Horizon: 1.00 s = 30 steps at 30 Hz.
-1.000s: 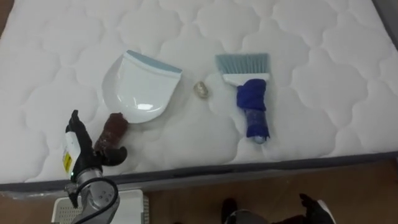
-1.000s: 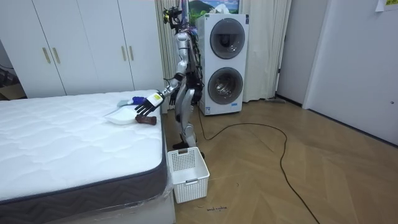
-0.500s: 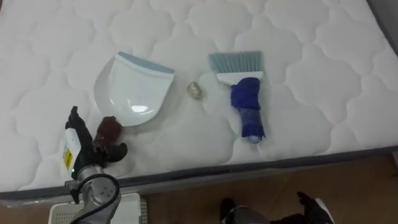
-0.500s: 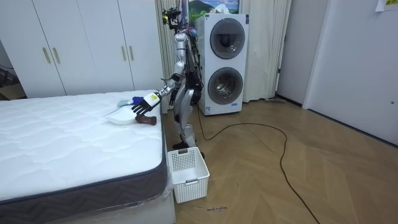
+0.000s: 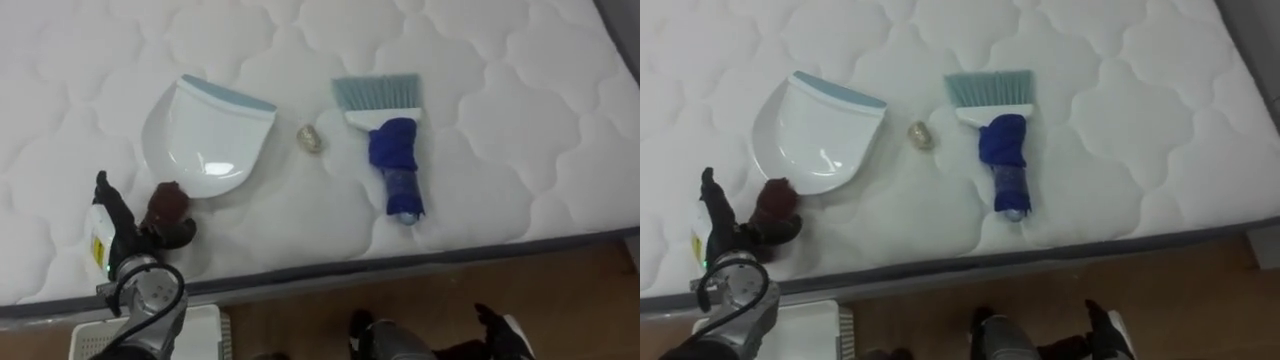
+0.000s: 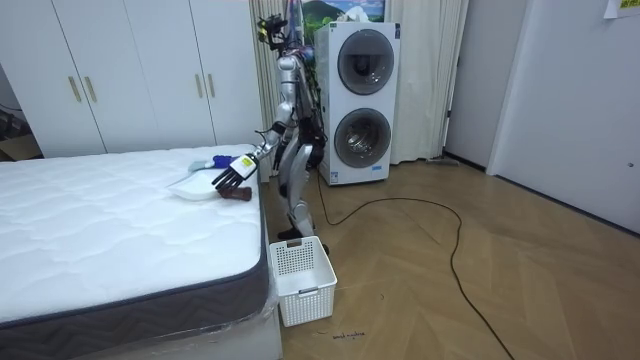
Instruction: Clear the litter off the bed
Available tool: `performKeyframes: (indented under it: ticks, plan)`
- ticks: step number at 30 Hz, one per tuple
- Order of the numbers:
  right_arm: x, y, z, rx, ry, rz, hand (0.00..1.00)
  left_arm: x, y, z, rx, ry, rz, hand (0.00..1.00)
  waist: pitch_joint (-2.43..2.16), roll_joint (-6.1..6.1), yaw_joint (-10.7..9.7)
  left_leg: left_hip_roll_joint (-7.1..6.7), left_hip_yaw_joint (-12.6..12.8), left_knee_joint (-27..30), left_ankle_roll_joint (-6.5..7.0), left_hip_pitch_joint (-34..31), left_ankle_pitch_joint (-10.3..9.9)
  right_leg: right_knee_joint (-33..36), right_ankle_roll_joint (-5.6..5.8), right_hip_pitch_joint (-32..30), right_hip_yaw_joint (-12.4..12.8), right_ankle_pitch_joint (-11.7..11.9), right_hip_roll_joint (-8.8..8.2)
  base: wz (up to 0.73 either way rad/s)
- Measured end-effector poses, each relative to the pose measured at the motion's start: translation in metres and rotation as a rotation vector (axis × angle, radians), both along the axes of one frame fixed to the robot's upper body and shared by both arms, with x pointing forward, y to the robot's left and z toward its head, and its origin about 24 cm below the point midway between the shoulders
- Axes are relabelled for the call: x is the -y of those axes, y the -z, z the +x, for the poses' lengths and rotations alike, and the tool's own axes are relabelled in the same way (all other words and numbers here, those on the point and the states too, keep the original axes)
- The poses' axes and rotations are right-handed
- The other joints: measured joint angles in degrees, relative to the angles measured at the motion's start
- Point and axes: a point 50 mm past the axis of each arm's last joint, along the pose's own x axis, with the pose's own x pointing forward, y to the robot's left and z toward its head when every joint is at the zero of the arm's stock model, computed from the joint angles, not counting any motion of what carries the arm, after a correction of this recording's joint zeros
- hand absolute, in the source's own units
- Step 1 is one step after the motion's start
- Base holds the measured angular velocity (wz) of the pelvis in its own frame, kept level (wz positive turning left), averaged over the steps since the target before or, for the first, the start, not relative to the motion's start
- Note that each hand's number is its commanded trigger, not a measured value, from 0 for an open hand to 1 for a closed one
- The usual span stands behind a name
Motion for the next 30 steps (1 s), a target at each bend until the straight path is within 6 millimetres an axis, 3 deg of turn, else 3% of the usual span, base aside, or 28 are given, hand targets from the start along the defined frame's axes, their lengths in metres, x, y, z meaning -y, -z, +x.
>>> performKeyframes:
  ticks: [4,12,18,23,28,29,30]
  plan:
    - [-0.002,0.001,-0.001,-0.007,-0.004,0.002,0.0,-0.003,0.006,-0.002,-0.046,-0.017,-0.009,0.0,0.18,-0.27,-0.3,0.58,0.1,2.6,-0.12,-0.9,-1.5,2.3,-0.16,-0.9,0.0,-1.3,0.11,-0.02]
    - [-0.004,0.001,-0.001,-0.016,0.004,0.018,0.0,-0.005,0.009,-0.001,-0.083,0.001,-0.072,0.0,0.25,-0.36,-0.6,0.83,0.3,5.6,-0.06,-3.9,-2.6,5.1,-0.57,-3.9,-0.3,-2.1,-0.6,-0.01]
    - [-0.004,0.001,0.0,-0.012,0.017,0.029,0.0,-0.017,-0.001,0.01,-0.083,0.008,-0.075,0.0,0.45,-0.24,-0.8,1.02,0.0,7.4,-0.17,-5.6,-3.0,6.6,-1.02,-5.2,-1.1,-2.8,-0.84,0.04]
    - [-0.006,0.001,0.003,-0.014,0.0,0.032,0.0,-0.023,-0.008,0.018,-0.095,0.019,-0.073,0.0,0.57,-0.17,-2.2,0.75,-0.2,8.7,-0.2,-7.5,-3.1,8.3,-1.16,-7.1,-1.2,-3.1,-1.39,0.05]
    - [-0.006,-0.001,0.004,-0.001,-0.007,0.03,0.0,-0.024,-0.016,0.028,-0.09,0.033,-0.068,0.0,1.02,0.19,-2.2,0.8,0.1,11.4,-0.16,-9.9,-3.8,11.0,-1.31,-9.9,-0.8,-3.9,-1.7,0.02]
    - [-0.006,-0.001,0.005,0.0,-0.009,0.029,0.0,-0.024,-0.017,0.029,-0.089,0.033,-0.067,0.03,1.06,0.2,-2.2,0.81,0.1,11.6,-0.15,-10.2,-3.9,11.3,-1.31,-10.1,-0.7,-4.0,-1.71,0.0]
    - [-0.006,-0.001,0.005,0.0,-0.017,0.027,0.0,-0.025,-0.019,0.03,-0.087,0.035,-0.063,0.51,1.11,0.21,-2.3,0.79,0.2,12.0,-0.16,-10.6,-3.9,11.7,-1.28,-10.6,-0.5,-4.1,-1.77,0.0]
